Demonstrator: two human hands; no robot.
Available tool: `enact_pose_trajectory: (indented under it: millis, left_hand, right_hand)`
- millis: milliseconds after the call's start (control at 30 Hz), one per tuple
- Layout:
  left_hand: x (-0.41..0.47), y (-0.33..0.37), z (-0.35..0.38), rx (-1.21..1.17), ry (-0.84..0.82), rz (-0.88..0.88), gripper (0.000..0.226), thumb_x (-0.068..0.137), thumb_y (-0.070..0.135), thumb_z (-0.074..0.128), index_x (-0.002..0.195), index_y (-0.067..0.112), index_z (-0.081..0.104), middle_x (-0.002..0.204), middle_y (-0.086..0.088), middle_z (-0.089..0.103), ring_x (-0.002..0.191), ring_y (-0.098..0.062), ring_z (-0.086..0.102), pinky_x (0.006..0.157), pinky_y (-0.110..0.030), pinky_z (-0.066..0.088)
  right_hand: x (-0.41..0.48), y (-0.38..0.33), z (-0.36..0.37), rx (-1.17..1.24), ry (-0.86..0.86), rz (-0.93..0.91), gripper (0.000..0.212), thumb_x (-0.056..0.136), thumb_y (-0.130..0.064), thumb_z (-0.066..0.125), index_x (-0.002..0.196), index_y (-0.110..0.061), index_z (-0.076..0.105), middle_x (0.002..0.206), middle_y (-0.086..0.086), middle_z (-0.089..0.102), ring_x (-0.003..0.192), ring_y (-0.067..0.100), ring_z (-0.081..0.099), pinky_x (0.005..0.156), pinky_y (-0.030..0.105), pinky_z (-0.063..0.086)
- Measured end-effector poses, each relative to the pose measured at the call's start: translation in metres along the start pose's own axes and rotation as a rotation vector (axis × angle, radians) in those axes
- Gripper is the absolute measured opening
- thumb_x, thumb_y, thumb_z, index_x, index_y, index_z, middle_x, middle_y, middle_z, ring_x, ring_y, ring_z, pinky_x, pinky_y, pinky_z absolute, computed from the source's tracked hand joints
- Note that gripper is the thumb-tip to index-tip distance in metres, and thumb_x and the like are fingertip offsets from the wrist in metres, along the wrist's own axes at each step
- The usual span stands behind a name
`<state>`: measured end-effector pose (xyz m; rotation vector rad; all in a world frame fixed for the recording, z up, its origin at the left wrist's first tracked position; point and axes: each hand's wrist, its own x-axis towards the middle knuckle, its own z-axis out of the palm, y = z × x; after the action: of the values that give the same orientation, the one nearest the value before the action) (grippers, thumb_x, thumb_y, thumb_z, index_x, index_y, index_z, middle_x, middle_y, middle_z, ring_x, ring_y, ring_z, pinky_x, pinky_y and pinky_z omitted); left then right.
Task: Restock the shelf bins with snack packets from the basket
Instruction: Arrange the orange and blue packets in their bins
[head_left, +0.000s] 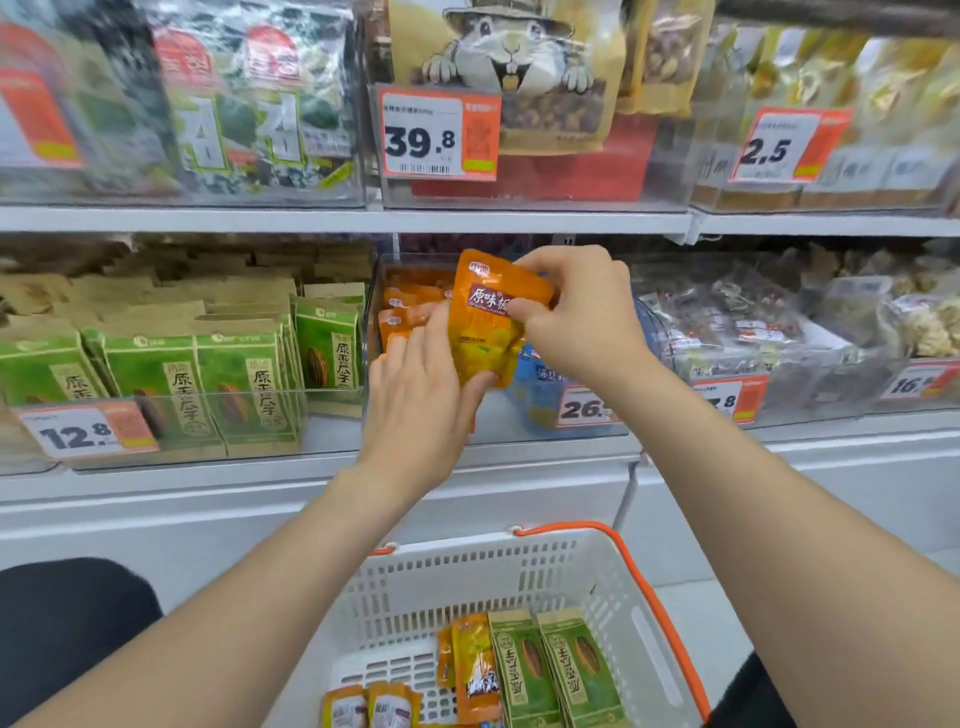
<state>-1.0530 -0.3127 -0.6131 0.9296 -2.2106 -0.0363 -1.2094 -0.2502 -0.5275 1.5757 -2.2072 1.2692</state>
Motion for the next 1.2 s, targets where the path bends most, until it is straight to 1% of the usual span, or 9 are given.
enact_pose_trajectory:
  millis: [100, 200, 300, 533, 633, 700, 767, 900, 1200]
  left_hand:
    - [0.022, -0.016, -0.004, 0.166, -0.044, 0.043, 0.071, 0.1, 0.056, 0.038, 0.155, 0.01, 0.036, 0.143, -0.008, 0.053, 0.128, -0.031, 0.048, 0.098, -0.048, 0.038]
    - [0.034, -0.033, -0.002, 0.304, -0.13, 0.071, 0.068, 0.098, 0.051, 0.039, 0.154, 0.015, 0.037, 0.157, -0.006, 0.045, 0.144, -0.026, 0.039, 0.109, -0.049, 0.034]
    - [0.034, -0.041, 0.003, 0.38, -0.206, 0.062, 0.068, 0.098, 0.055, 0.026, 0.154, 0.018, 0.039, 0.164, -0.003, 0.038, 0.151, -0.024, 0.035, 0.111, -0.054, 0.029]
    - [0.039, -0.035, 0.004, 0.349, -0.228, 0.014, 0.059, 0.091, 0.051, 0.031, 0.136, 0.017, 0.048, 0.15, -0.004, 0.053, 0.135, -0.027, 0.05, 0.106, -0.057, 0.035]
    - [0.044, -0.038, 0.003, 0.35, -0.241, 0.014, 0.066, 0.089, 0.054, 0.033, 0.142, 0.016, 0.047, 0.144, -0.004, 0.058, 0.131, -0.027, 0.054, 0.105, -0.056, 0.035]
    - [0.048, -0.04, 0.003, 0.344, -0.242, 0.013, 0.073, 0.088, 0.056, 0.034, 0.147, 0.015, 0.044, 0.14, -0.004, 0.059, 0.127, -0.026, 0.055, 0.104, -0.055, 0.035]
    - [0.05, -0.043, 0.003, 0.345, -0.243, 0.015, 0.078, 0.087, 0.058, 0.033, 0.152, 0.016, 0.041, 0.139, -0.004, 0.058, 0.125, -0.026, 0.055, 0.104, -0.054, 0.036]
    - [0.052, -0.048, 0.006, 0.361, -0.271, 0.015, 0.078, 0.089, 0.061, 0.031, 0.153, 0.018, 0.042, 0.137, -0.005, 0.057, 0.126, -0.027, 0.051, 0.105, -0.055, 0.035]
    - [0.051, -0.048, 0.006, 0.353, -0.257, 0.034, 0.072, 0.089, 0.06, 0.029, 0.144, 0.016, 0.048, 0.133, -0.005, 0.057, 0.125, -0.028, 0.048, 0.107, -0.06, 0.031]
  right_hand:
    - [0.007, 0.001, 0.005, -0.082, 0.153, 0.057, 0.02, 0.085, -0.024, 0.07, 0.102, -0.032, 0.075, 0.095, -0.008, 0.074, 0.098, 0.027, 0.065, 0.085, 0.043, 0.057]
    - [0.007, 0.002, 0.019, -0.197, 0.116, 0.091, 0.025, 0.086, -0.019, 0.066, 0.108, -0.029, 0.075, 0.103, 0.002, 0.074, 0.102, 0.032, 0.063, 0.08, 0.042, 0.056]
    - [0.011, 0.007, 0.038, -0.252, 0.06, 0.119, 0.03, 0.085, -0.018, 0.067, 0.112, -0.028, 0.074, 0.105, 0.008, 0.071, 0.101, 0.035, 0.063, 0.078, 0.044, 0.056]
    - [0.031, 0.011, 0.073, -0.385, -0.035, 0.153, 0.024, 0.085, -0.014, 0.068, 0.109, -0.019, 0.069, 0.104, 0.011, 0.066, 0.098, 0.038, 0.062, 0.069, 0.037, 0.042]
    - [0.042, 0.007, 0.083, -0.43, -0.044, 0.158, 0.017, 0.086, -0.011, 0.068, 0.101, -0.015, 0.063, 0.097, 0.01, 0.059, 0.095, 0.039, 0.063, 0.068, 0.037, 0.039]
    - [0.049, 0.005, 0.091, -0.452, -0.045, 0.15, 0.018, 0.087, -0.012, 0.07, 0.104, -0.015, 0.064, 0.104, 0.012, 0.064, 0.099, 0.038, 0.063, 0.072, 0.038, 0.042]
    - [0.054, 0.004, 0.101, -0.505, -0.067, 0.123, 0.017, 0.087, -0.015, 0.07, 0.103, -0.016, 0.064, 0.108, 0.012, 0.068, 0.108, 0.036, 0.06, 0.086, 0.042, 0.043]
    - [0.06, 0.009, 0.113, -0.645, -0.161, 0.136, 0.027, 0.087, -0.02, 0.07, 0.112, -0.015, 0.063, 0.121, 0.016, 0.067, 0.131, 0.038, 0.046, 0.101, 0.047, 0.034]
    - [0.069, 0.018, 0.117, -0.706, -0.2, 0.118, 0.03, 0.082, -0.009, 0.065, 0.111, -0.015, 0.063, 0.12, 0.013, 0.068, 0.133, 0.041, 0.04, 0.11, 0.053, 0.031]
